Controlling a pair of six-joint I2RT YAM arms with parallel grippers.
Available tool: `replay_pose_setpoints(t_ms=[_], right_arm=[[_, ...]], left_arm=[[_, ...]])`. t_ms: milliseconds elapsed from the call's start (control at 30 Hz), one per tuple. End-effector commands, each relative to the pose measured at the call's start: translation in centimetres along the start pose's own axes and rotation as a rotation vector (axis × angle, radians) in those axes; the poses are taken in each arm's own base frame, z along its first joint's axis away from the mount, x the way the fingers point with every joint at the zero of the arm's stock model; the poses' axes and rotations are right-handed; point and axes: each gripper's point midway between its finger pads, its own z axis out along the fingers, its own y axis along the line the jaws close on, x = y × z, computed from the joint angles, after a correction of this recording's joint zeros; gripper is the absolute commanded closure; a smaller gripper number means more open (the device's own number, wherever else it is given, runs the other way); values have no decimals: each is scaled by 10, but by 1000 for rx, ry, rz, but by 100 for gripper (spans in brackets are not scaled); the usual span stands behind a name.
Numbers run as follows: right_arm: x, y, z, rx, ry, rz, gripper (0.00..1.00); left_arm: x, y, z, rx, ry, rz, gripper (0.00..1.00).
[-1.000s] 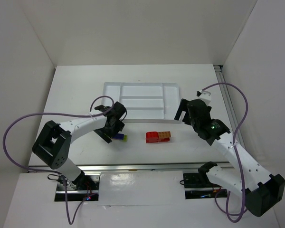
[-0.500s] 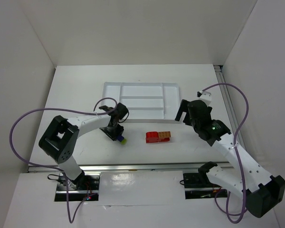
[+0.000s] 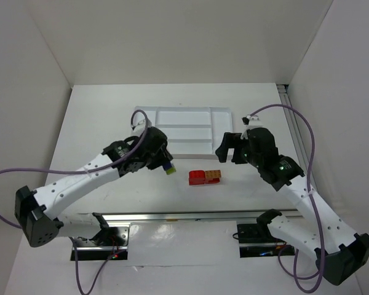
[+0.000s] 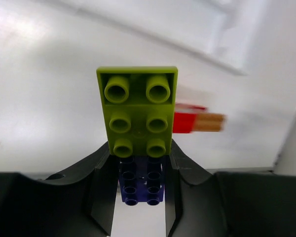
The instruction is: Sort the legos into containers by color
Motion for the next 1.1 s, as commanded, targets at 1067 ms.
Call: replay_pose_setpoints(t_ms=[1067], right_arm=[[-38,176,-114,-1184,-163,-307,0]], left_arm=[[-33,-169,-199,1376,-139,884,100]])
